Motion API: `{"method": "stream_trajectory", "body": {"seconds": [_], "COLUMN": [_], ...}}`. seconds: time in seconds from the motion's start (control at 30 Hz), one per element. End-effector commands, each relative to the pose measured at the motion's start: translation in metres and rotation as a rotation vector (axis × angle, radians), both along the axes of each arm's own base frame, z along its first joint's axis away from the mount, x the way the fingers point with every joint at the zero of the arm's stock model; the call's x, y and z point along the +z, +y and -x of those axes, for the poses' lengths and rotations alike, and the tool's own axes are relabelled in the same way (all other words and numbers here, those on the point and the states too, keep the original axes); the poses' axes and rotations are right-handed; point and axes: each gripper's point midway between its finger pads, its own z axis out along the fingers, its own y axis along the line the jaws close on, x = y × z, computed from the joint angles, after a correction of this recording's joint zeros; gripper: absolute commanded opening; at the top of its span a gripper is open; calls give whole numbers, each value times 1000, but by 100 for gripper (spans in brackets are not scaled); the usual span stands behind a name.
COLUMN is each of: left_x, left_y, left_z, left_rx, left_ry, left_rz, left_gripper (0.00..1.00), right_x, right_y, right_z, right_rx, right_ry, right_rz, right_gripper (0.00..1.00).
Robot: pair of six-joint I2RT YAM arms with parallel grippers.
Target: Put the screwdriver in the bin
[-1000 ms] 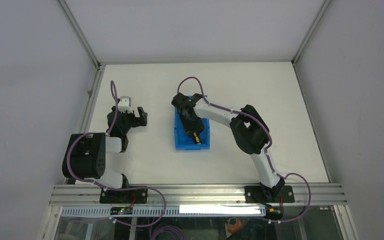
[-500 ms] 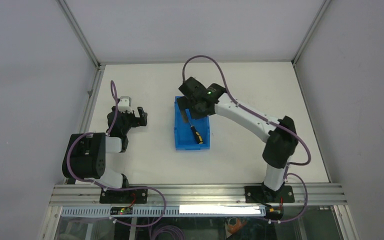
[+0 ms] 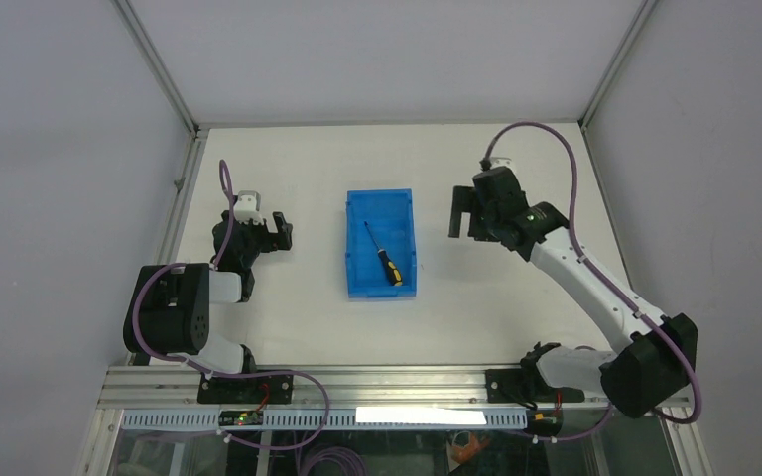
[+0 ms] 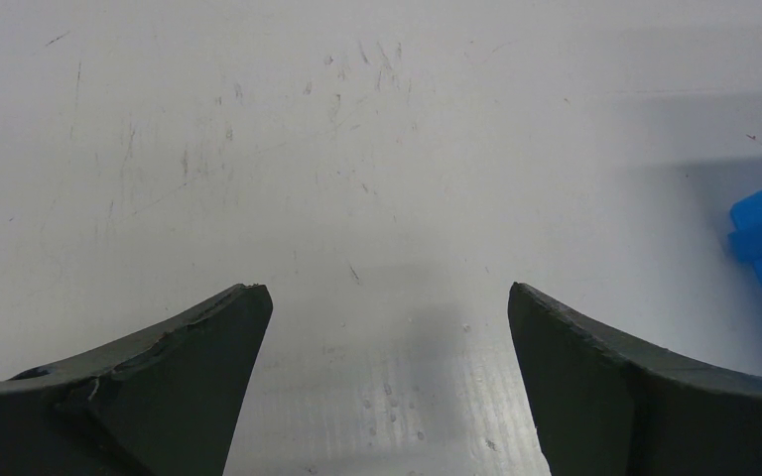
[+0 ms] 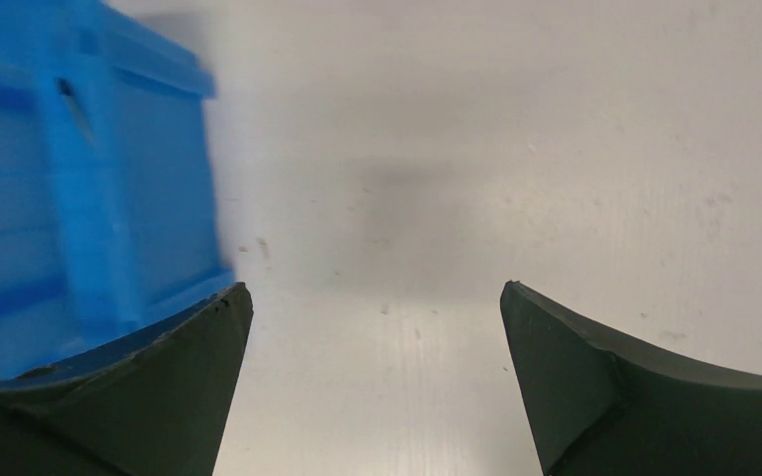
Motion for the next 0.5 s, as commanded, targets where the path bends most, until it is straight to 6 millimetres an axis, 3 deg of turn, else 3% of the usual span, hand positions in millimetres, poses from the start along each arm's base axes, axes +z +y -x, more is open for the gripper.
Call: {"method": "stream_trajectory", "body": {"seconds": [0.0,0.07,0.13,0.27,0.47], "left_x": [24,24,25,24,24], "left_y": [-4,-4,-4,-4,-4], "left_z": [-12,-12,-12,-12,-12], "left_rx": [-14,-14,-13,-14,-14], "left_ry": [-85,-87,-88,-86,-85], "left_rz": [-1,-1,-1,-1,-1], "left_gripper": [99,99,99,99,99], "right_x": [-26,-50,-62,-76,-57], "right_y": [-34,-58,-75,-84,-76], "right_z": [1,6,10,14,12], "right_rx": [-115,-183,-249,-289,-231], "right_ry": [-50,-42,-65,-145,-302], "right_rz": [-58,-46,-24,-42,-134], "right_gripper": [99,99,99,99,99]}}
